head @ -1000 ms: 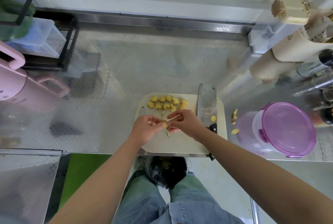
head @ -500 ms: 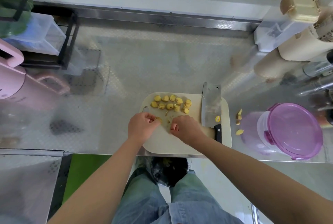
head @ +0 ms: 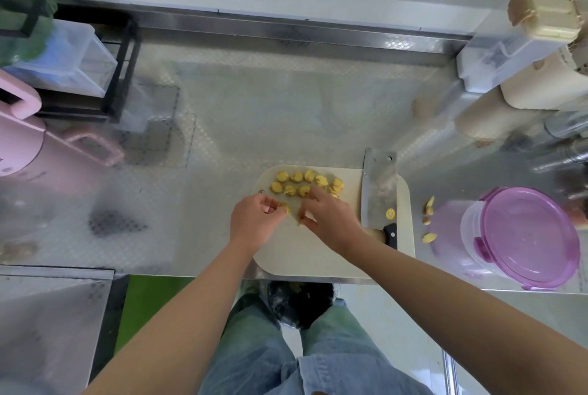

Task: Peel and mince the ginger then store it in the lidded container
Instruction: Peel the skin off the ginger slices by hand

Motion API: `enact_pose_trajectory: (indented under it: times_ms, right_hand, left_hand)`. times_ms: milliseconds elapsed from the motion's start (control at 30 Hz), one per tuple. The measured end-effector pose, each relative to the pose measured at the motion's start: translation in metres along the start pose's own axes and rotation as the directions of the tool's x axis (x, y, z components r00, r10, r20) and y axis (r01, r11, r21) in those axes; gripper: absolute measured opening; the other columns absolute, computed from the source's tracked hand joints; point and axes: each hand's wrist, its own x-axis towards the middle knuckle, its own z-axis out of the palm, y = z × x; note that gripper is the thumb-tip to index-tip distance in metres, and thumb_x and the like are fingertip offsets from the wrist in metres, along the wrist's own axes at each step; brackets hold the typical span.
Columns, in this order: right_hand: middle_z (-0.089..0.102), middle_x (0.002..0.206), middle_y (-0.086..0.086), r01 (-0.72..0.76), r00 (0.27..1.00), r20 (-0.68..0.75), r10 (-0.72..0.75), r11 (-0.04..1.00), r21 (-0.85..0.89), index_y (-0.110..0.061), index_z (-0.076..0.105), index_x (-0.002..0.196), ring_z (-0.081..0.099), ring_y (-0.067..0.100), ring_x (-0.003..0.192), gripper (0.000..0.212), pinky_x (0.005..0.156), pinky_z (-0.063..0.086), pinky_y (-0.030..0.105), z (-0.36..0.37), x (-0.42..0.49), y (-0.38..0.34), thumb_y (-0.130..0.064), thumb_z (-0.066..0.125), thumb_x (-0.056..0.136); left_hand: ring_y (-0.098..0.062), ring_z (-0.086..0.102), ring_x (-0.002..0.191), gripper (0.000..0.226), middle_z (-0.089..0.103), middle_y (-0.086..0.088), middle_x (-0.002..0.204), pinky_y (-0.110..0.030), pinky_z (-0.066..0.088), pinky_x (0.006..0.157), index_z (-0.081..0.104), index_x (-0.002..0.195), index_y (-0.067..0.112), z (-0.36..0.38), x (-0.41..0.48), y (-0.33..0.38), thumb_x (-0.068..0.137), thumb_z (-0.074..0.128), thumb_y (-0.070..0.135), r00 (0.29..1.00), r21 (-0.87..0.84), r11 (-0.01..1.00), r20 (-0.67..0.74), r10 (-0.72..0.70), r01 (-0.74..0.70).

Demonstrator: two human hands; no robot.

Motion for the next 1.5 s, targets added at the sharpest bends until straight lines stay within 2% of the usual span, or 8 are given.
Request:
enact_pose_trajectory:
  times_ms: [300, 467, 567, 767, 900, 1067, 1233, 1500]
  right_hand:
    - [0.061, 0.106, 0.005, 0.033, 0.999, -0.04, -0.03, 0.996, 0.084, -0.012, 0.068, 0.111, 0.061, 0.026, 0.089, 0.025, 0.07, 0.043, 0.029, 0.001, -0.006, -0.003, -0.02, 0.064, 0.088]
    - [0.061, 0.099, 0.008, 0.075, 0.996, -0.051, -0.071, 0.994, 0.077, -0.008, 0.071, 0.104, 0.06, 0.028, 0.087, 0.027, 0.071, 0.046, 0.031, 0.004, -0.009, 0.0, -0.015, 0.075, 0.079]
    - [0.062, 0.092, 0.011, 0.107, 0.993, -0.057, -0.103, 0.99, 0.09, -0.006, 0.074, 0.091, 0.061, 0.031, 0.08, 0.014, 0.068, 0.052, 0.038, 0.007, -0.008, -0.001, -0.008, 0.075, 0.078]
    - [0.061, 0.079, 0.012, 0.005, 0.994, -0.111, 0.009, 0.992, 0.126, -0.004, 0.071, 0.075, 0.061, 0.035, 0.066, 0.004, 0.058, 0.05, 0.035, 0.007, -0.007, 0.009, 0.001, 0.07, 0.075]
    - [0.064, 0.083, 0.011, -0.06, 0.986, -0.143, 0.087, 0.982, 0.181, -0.007, 0.071, 0.085, 0.061, 0.035, 0.068, 0.01, 0.061, 0.051, 0.039, 0.006, -0.005, 0.011, -0.001, 0.065, 0.08]
    - [0.064, 0.095, 0.01, 0.056, 0.996, -0.081, -0.045, 0.988, 0.144, -0.008, 0.072, 0.099, 0.061, 0.028, 0.083, 0.021, 0.072, 0.049, 0.035, 0.007, -0.005, -0.004, -0.012, 0.073, 0.078]
    - [0.061, 0.077, 0.008, 0.109, 0.988, -0.124, -0.095, 0.988, 0.112, -0.009, 0.073, 0.073, 0.059, 0.028, 0.067, 0.007, 0.057, 0.049, 0.033, 0.014, 0.0, -0.009, -0.009, 0.08, 0.072]
    - [0.059, 0.073, 0.011, -0.001, 0.997, -0.083, 0.005, 0.999, 0.053, -0.003, 0.065, 0.069, 0.058, 0.034, 0.062, 0.007, 0.052, 0.049, 0.035, 0.002, -0.016, 0.02, 0.003, 0.067, 0.068]
  left_hand:
    - [0.0, 0.054, 0.067, 0.009, 0.059, 0.016, 0.072, -0.016, 0.039, 0.057, 0.067, 0.081, 0.022, 0.001, -0.002, 0.001, 0.08, 0.073, 0.028, 1.0, 0.005, 1.0, -0.013, -0.002, 0.002]
    - [-0.002, 0.056, 0.069, 0.01, 0.06, 0.016, 0.075, -0.017, 0.04, 0.058, 0.068, 0.084, 0.022, 0.002, -0.003, -0.001, 0.08, 0.073, 0.03, 1.0, -0.016, 1.0, -0.02, -0.017, 0.017]
    - [-0.002, 0.056, 0.07, 0.011, 0.06, 0.016, 0.075, -0.017, 0.039, 0.058, 0.069, 0.085, 0.021, 0.003, -0.004, -0.002, 0.08, 0.073, 0.03, 1.0, -0.019, 1.0, -0.021, -0.014, 0.014]
    - [0.0, 0.055, 0.069, 0.011, 0.06, 0.017, 0.075, -0.018, 0.039, 0.057, 0.069, 0.086, 0.019, 0.005, -0.004, -0.001, 0.08, 0.072, 0.029, 1.0, -0.036, 0.999, -0.018, -0.004, 0.004]
    - [0.0, 0.055, 0.068, 0.012, 0.06, 0.017, 0.073, -0.017, 0.036, 0.056, 0.069, 0.084, 0.02, 0.006, -0.001, 0.002, 0.08, 0.072, 0.031, 1.0, 0.001, 1.0, -0.03, 0.003, -0.003]
    - [-0.007, 0.06, 0.073, 0.012, 0.065, 0.011, 0.078, -0.017, 0.038, 0.059, 0.07, 0.088, 0.02, 0.005, 0.003, 0.001, 0.08, 0.072, 0.029, 0.999, 0.017, 1.0, -0.036, 0.015, -0.014]
    - [-0.004, 0.06, 0.071, 0.01, 0.064, 0.012, 0.076, -0.016, 0.039, 0.059, 0.07, 0.086, 0.021, 0.004, 0.002, 0.0, 0.08, 0.073, 0.028, 0.999, -0.02, 1.0, -0.042, 0.007, -0.008]
    - [-0.008, 0.057, 0.068, 0.008, 0.06, 0.015, 0.07, -0.022, 0.04, 0.058, 0.067, 0.081, 0.021, 0.006, 0.004, 0.005, 0.081, 0.072, 0.027, 0.999, -0.011, 1.0, -0.04, 0.025, -0.025]
